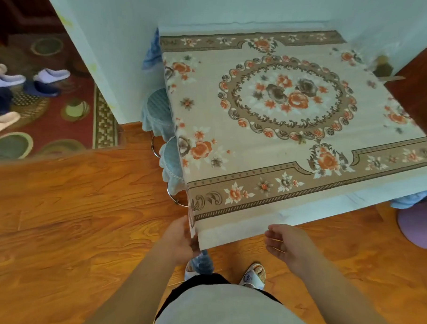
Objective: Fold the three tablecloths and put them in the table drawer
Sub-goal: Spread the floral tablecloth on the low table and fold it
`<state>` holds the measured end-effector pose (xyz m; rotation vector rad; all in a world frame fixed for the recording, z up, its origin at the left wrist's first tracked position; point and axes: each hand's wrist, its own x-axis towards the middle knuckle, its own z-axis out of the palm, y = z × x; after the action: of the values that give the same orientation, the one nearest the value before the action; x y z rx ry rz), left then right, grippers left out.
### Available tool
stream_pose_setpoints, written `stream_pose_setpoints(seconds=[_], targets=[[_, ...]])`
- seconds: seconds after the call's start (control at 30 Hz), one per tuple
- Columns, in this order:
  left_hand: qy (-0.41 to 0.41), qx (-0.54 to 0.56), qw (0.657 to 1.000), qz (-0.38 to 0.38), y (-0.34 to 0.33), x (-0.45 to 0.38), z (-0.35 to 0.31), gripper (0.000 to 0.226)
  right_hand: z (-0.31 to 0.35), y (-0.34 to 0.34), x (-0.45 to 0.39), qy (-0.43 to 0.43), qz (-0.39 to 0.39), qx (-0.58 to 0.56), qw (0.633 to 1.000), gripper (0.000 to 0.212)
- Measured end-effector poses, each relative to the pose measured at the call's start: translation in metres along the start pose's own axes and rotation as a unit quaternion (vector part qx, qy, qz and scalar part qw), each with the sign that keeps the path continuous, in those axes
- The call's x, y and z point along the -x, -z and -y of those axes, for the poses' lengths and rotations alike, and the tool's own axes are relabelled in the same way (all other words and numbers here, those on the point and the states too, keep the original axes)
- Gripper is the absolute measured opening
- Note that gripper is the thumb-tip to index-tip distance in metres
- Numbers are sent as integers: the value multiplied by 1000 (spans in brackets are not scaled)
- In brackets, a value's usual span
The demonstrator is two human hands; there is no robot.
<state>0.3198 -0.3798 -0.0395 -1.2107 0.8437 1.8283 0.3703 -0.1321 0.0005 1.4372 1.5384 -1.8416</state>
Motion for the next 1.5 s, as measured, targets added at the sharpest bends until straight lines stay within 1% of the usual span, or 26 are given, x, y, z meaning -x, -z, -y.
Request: stream_pose_setpoints(seconds=[0.03, 0.1, 0.13, 0.2, 0.27, 0.33, 0.4, 0.47, 0.57, 0.63, 0.67, 0.73, 0.8, 0.87, 0.97, 1.1, 1.17, 1.23, 1.3, 1.4, 1.5], targets=[[23, 37, 999, 4, 0, -1, -2, 38, 1, 1, -1, 2, -5, -4, 1000, 12], [29, 156, 987, -1, 7, -9, -9, 39, 4, 2, -5, 5, -9, -13, 1000, 13], [16, 226, 974, -13, 11, -15, -12, 37, 5, 2, -6, 3, -9, -16, 1000, 13], [-26, 307, 950, -57, 21, -26, -21, 40, 5, -1, -9, -4, -7, -22, 1000, 13], [-47, 290, 952, -90, 27, -35, -27, 35, 1, -6, -12, -13, -3, -29, 999, 13], [-16, 228, 970, -87, 27, -37, -28, 32, -2, -14, -15, -23, 7, -31, 999, 12], [45, 162, 984, -60, 23, -37, -23, 45, -4, -23, -19, -31, 14, -31, 999, 12], [89, 107, 989, -47, 22, -38, -15, 56, -5, -31, -22, -36, 10, -31, 999, 15], [104, 58, 993, -22, 22, -41, -8, 61, -6, -39, -23, -33, 5, -27, 999, 16], [110, 60, 992, -5, 18, -41, -8, 67, -5, -41, -22, -32, 3, -25, 999, 11], [95, 83, 992, 4, 16, -40, -7, 62, -5, -40, -21, -32, 5, -25, 999, 10], [41, 122, 992, 7, 14, -40, -8, 40, -4, -38, -19, -35, 11, -27, 999, 11], [-5, 140, 990, 11, 16, -42, -10, 34, -4, -36, -19, -38, 18, -31, 999, 17], [-19, 153, 988, 20, 18, -44, -11, 33, -4, -36, -18, -40, 26, -34, 998, 22], [-30, 154, 987, -21, 18, -43, -13, 36, -5, -36, -16, -40, 35, -37, 998, 25], [-74, 151, 984, -64, 14, -33, -8, 23, -5, -34, -16, -41, 33, -45, 998, 26], [-116, 189, 972, -78, 19, -29, -10, 27, -6, -33, -17, -44, 32, -55, 997, 27], [-161, 242, 953, -91, 26, -25, -15, 34, -6, -34, -18, -47, 32, -68, 996, 29], [-175, 278, 942, -75, 30, -20, -21, 34, -5, -38, -19, -50, 32, -82, 995, 30], [-167, 308, 937, 2, 28, -4, -28, 26, -5, -47, -20, -60, 30, -101, 993, 26], [-188, 305, 932, 55, 27, 15, -32, 20, -5, -57, -21, -84, 32, -137, 986, 19]])
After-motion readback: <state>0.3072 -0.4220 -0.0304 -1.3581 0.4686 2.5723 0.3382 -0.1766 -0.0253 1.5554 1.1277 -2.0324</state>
